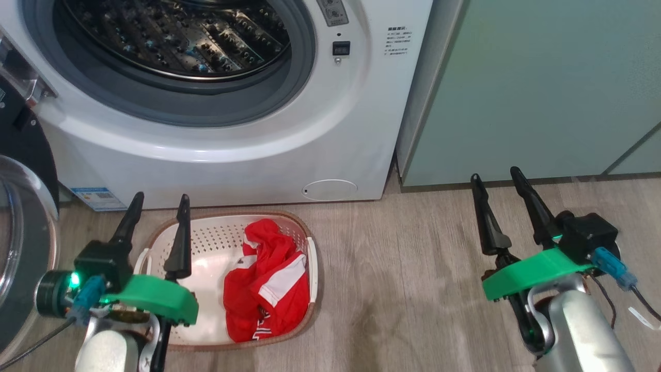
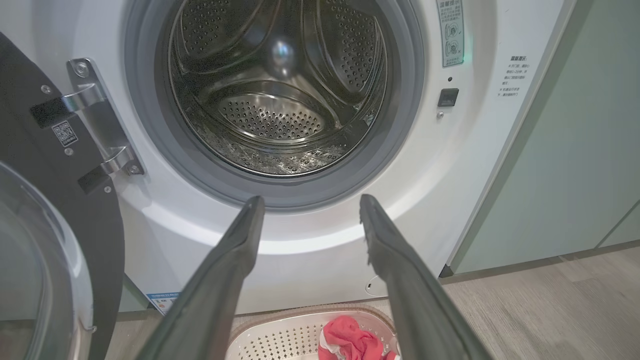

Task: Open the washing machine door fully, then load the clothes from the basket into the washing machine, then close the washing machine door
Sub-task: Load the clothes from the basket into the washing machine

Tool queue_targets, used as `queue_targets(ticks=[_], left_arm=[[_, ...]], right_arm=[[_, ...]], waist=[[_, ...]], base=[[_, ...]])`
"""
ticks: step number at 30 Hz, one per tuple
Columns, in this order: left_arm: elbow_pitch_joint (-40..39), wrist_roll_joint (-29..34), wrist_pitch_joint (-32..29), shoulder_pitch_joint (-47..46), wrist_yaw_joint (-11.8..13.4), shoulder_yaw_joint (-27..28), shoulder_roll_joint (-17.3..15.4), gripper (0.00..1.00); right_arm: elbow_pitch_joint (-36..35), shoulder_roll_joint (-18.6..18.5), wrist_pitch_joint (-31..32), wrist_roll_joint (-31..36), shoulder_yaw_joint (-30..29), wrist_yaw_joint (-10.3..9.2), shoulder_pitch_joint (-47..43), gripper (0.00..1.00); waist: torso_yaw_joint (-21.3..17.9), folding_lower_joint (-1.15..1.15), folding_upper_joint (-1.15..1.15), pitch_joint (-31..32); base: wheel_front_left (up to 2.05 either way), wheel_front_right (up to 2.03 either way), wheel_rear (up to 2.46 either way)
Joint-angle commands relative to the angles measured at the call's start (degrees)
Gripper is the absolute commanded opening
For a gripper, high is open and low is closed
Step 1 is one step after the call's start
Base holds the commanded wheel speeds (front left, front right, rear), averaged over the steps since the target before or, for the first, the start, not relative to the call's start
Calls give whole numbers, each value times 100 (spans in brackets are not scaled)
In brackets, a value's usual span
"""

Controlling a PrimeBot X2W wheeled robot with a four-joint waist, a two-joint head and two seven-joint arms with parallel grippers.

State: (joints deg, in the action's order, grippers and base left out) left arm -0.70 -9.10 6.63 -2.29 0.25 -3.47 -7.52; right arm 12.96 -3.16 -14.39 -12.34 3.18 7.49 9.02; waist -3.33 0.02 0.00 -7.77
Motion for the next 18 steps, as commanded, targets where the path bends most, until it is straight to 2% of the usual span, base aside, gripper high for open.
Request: queue_targets(ticks=[1,18], left_arm=[[-193,-47,53,-203,47,191,-108,100],[-198,-135,50,-191,83,148,-152,100]], right_arm=[[-161,28,-56,-45,148,0,194,100],[-123,28,-57,-87,188,0,210,100]], waist=[[4,-2,0,8],[19,-2,0,12]], base=[[0,0,0],[0,0,0]])
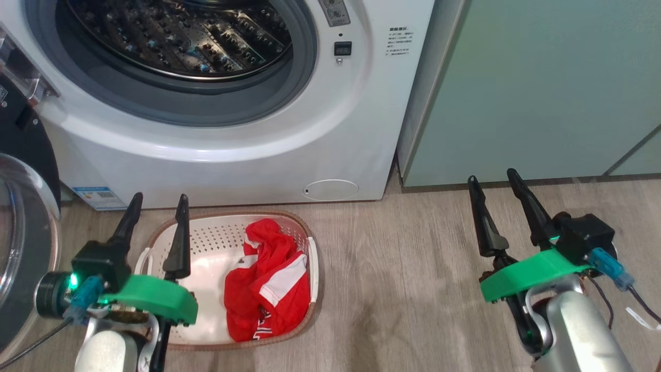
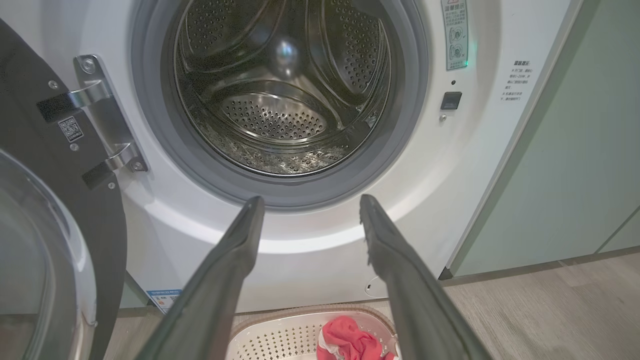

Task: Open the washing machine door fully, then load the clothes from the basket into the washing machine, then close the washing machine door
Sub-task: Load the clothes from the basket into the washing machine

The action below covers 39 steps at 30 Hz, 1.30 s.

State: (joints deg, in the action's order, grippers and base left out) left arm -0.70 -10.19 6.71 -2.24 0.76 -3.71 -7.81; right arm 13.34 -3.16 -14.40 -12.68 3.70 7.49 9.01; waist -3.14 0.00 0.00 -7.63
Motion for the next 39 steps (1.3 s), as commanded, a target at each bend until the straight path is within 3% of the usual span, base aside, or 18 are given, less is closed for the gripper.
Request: queue_targets(ticks=[1,7,13,22,30,39], left_arm=[[-196,-36,40,-200,29,169,-127,100],[106,-152,-1,-458,-100,43,-94,100],[1059,-476,-181,-1143,-367,-176,106,100],[3717,-935,-545,-2519,-745,-651,275,100],[5221,-1268,-454,-3382,-820,-998,272,100],[5959,-1938,-269,-3901,-824,-1505,170,100]], right_arm=[[-160,28,-56,-59,140,0,215,100],[-211,28,-54,-82,171,0,292,100],[-337,28,-52,-112,262,0,516,100],[-451,28,-57,-213,521,0,1003,100],[-616,28,-59,-233,626,0,1305,100],[-828,28,-59,-139,634,0,1459,100]], waist=[[0,0,0,-9],[-16,0,0,-210],[-124,0,0,-773],[-437,0,0,-1914],[-618,0,0,-2710],[-720,0,0,-3348]], base=[[0,0,0],[0,0,0],[0,0,0],[0,0,0],[0,0,0],[0,0,0]])
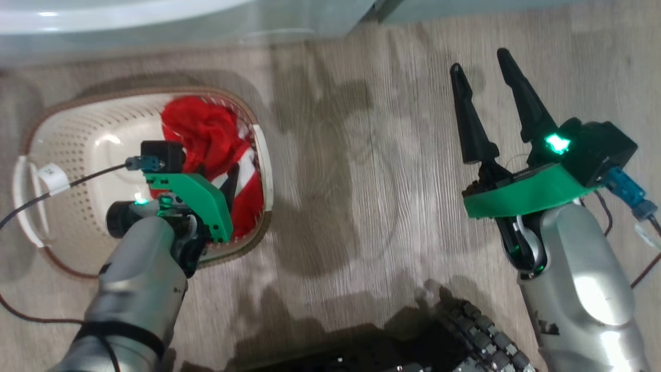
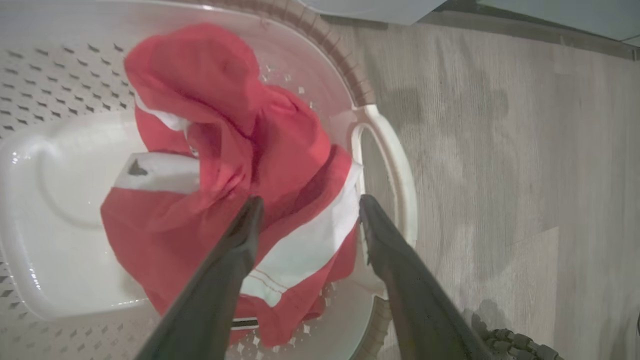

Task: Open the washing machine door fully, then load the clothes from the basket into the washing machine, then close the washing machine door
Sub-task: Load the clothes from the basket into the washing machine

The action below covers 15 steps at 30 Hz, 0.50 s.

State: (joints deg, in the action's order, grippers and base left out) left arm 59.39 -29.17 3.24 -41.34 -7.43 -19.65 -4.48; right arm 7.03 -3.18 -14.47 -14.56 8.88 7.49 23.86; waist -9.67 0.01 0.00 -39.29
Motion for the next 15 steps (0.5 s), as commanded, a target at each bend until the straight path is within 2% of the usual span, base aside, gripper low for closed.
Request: queue_targets(ticks=[1,15], left_arm=[[13,-120,93,-40,-4,26,-186,100],[598,-981,223,-653,-5,-592,-602,100]], right_arm=[[-221,30,-52,58,121,0,-17,100],[-545,30,-52,67,216,0,14,100]], waist=[[-80,-1,0,-255],[-304,-1,0,-1006]], base=[[0,0,0],[0,0,0]])
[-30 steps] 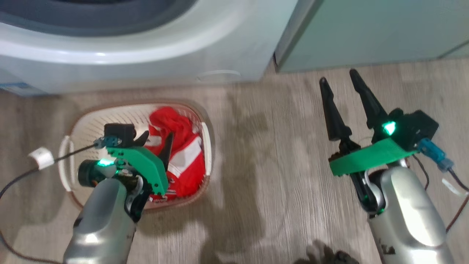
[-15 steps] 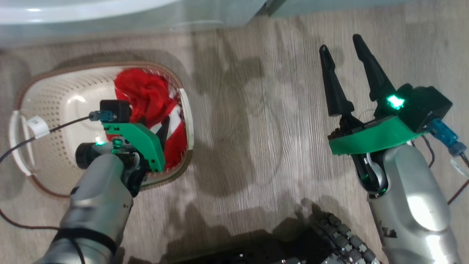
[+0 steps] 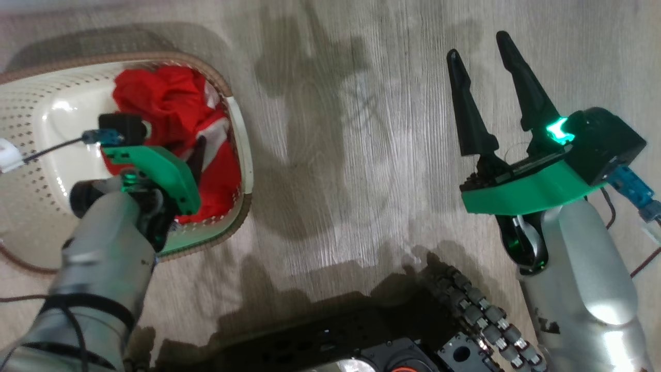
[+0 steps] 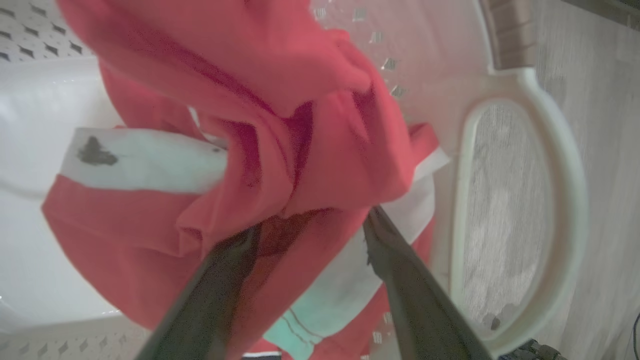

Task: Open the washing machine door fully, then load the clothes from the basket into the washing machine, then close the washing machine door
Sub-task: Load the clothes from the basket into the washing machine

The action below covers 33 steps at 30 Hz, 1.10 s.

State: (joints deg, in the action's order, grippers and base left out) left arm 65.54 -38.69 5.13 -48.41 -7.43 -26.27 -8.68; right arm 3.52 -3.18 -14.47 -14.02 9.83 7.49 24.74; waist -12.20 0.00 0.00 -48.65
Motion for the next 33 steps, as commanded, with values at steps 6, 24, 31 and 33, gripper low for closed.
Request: queue_targets(ticks=[6,24,31,33], left_arm=[[181,-256,-29,-139,-5,-97,-297,91],[358,-351,847,-40,-5,-503,-294,0],[-57,-166,982,133,64,-442,-362,0],[-447,-45,984,250,151,-309,-408,0]], right_arm=[[-288,30,-52,-34,145,0,-89,100],[-149,30,-52,-134,50,0,-145,100],[-31,30,-52,-28,-49,0,-246,100],[11,30,-52,2,-82,0,-290,100]], waist=[[-162,0,0,-244],[127,0,0,445],[422,0,0,1004],[521,0,0,1165]], base=[[0,0,0],[0,0,0],[0,0,0],[0,0,0]])
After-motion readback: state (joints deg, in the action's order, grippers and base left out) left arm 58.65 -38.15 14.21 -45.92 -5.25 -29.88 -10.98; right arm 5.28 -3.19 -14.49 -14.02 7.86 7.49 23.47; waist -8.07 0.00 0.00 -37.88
